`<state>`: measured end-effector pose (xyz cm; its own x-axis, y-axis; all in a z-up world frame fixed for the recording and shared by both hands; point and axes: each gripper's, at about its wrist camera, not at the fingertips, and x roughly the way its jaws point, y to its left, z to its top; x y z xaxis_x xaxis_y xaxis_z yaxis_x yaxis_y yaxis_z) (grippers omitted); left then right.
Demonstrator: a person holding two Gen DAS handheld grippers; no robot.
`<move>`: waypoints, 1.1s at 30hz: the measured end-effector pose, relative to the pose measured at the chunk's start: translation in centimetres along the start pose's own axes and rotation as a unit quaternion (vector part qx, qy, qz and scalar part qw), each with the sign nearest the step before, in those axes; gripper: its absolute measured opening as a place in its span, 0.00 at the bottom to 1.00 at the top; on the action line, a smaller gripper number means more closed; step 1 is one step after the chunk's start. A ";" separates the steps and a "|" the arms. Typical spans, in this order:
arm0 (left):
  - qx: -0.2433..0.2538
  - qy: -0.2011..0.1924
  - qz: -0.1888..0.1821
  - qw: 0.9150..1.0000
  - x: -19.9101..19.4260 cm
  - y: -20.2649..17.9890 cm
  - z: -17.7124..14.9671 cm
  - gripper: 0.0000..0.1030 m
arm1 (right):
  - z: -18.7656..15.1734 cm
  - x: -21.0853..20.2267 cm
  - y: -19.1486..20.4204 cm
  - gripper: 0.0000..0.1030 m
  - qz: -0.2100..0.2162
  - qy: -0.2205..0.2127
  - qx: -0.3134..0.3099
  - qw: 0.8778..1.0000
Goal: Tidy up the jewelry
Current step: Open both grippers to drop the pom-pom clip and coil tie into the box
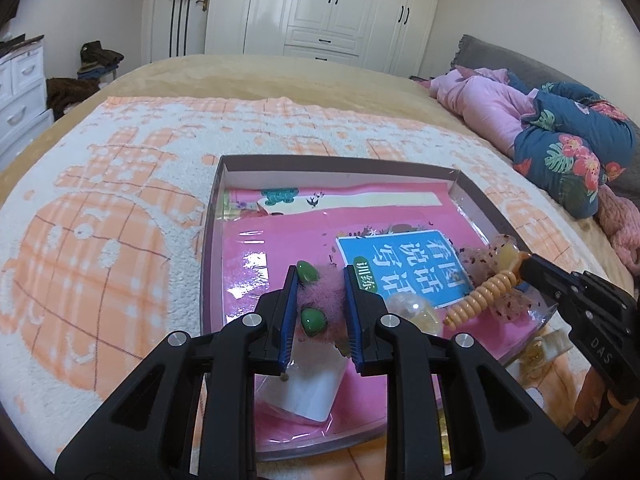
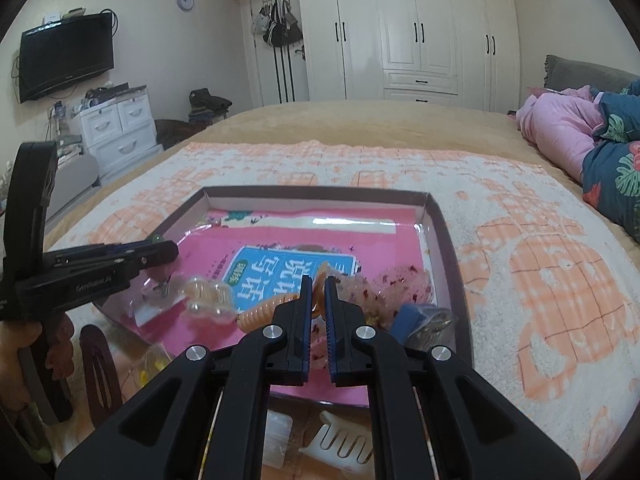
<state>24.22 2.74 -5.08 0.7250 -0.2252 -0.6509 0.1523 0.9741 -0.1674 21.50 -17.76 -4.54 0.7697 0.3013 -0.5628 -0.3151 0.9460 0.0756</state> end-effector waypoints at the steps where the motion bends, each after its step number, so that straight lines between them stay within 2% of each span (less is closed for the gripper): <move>1: 0.000 0.002 -0.001 1.000 0.1 0.1 0.0 0.14 | -0.1 0.1 0.1 0.06 0.002 0.004 -0.001 1.000; 7: -0.002 0.007 -0.005 1.000 0.3 0.2 -0.2 0.15 | -0.9 0.6 0.4 0.06 0.024 0.033 0.006 0.999; 16: -0.002 0.008 -0.006 1.000 0.3 0.1 -0.3 0.15 | -2.0 0.9 1.1 0.06 0.027 0.068 0.008 0.997; 20: -0.001 0.008 -0.009 1.000 0.3 0.0 -0.4 0.15 | -2.1 0.6 1.1 0.07 0.022 0.065 0.009 0.998; 22: 0.000 0.008 -0.010 1.000 0.3 -0.1 -0.5 0.15 | -2.3 0.3 1.0 0.13 0.018 0.063 0.013 0.998; 24: 0.001 0.008 -0.011 1.000 0.3 -0.2 -0.5 0.15 | -2.4 0.0 0.8 0.25 0.014 0.060 0.017 0.998; 28: 0.000 0.008 -0.011 1.000 0.2 -0.2 -0.6 0.16 | -2.4 -0.4 0.4 0.27 0.007 0.054 0.020 0.998; 33: 0.000 0.008 -0.013 1.000 0.0 -0.2 -0.7 0.17 | -2.4 -1.2 0.6 0.41 -0.006 0.041 0.009 0.999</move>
<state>23.75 2.54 -5.56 0.7106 -0.2504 -0.6575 0.1707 0.9680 -0.1842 19.06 -17.85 -5.77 0.7259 0.2793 -0.6286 -0.2944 0.9521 0.0831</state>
